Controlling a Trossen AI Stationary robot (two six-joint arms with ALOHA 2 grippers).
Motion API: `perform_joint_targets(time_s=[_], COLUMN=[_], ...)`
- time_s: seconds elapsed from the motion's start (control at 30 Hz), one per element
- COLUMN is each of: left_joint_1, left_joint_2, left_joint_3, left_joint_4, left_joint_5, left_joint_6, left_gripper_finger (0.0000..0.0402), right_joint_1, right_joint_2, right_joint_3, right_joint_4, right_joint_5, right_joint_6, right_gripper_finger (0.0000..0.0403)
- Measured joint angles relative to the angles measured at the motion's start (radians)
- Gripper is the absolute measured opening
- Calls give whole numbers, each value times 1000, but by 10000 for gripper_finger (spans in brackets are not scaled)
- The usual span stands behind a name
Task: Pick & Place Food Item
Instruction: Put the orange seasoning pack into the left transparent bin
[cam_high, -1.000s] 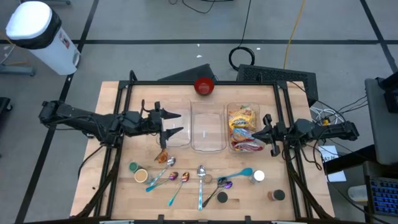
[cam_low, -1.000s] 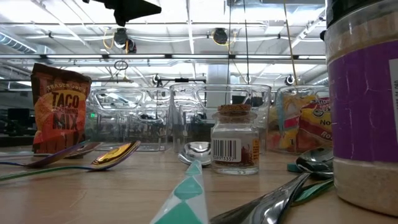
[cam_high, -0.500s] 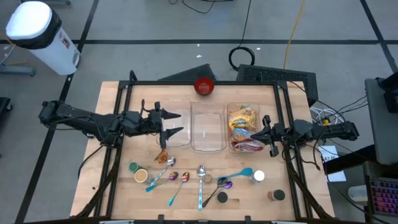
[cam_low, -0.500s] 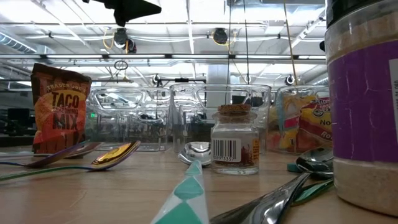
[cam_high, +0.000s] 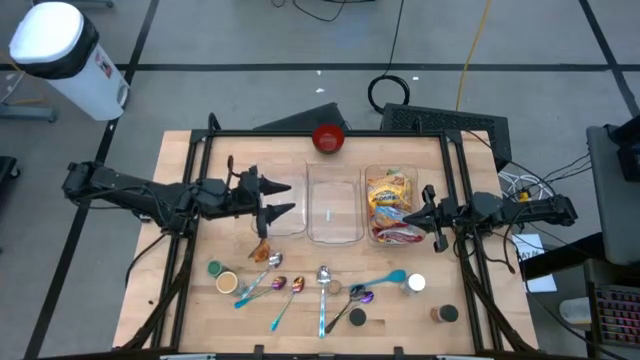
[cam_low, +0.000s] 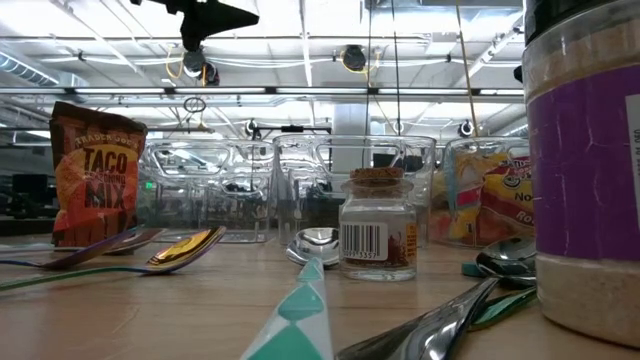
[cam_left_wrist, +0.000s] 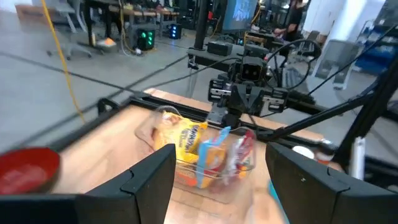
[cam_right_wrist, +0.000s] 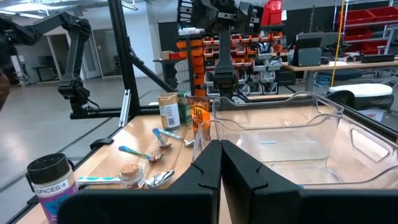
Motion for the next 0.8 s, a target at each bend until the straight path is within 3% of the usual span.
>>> perform_joint_targets(time_s=[0.07, 0.2, 0.27, 0.5, 0.6, 0.8], left_joint_1=[-1, -12, -54, -241, -278, -281], left_joint_2=[0, 2, 19, 152, 230, 336], left_joint_3=[0, 22, 62, 309, 434, 610], left_joint_4=[-3, 5, -13, -428, -694, -1070], left_joint_5=[73, 443, 509, 229, 127, 54], left_joint_6=[-60, -186, -199, -181, -279, -577], left_gripper_finger=[258, 257, 257, 258, 257, 257], right_joint_1=[0, 0, 0, 0, 0, 0], right_joint_2=[0, 0, 0, 0, 1, 0], right_joint_3=[0, 0, 0, 0, -1, -1], right_joint_4=[0, 0, 0, 8, 7, 7], right_joint_5=[0, 0, 0, 0, 0, 0], right_joint_6=[0, 0, 0, 0, 0, 0], right_gripper_finger=[0, 0, 0, 0, 0, 0])
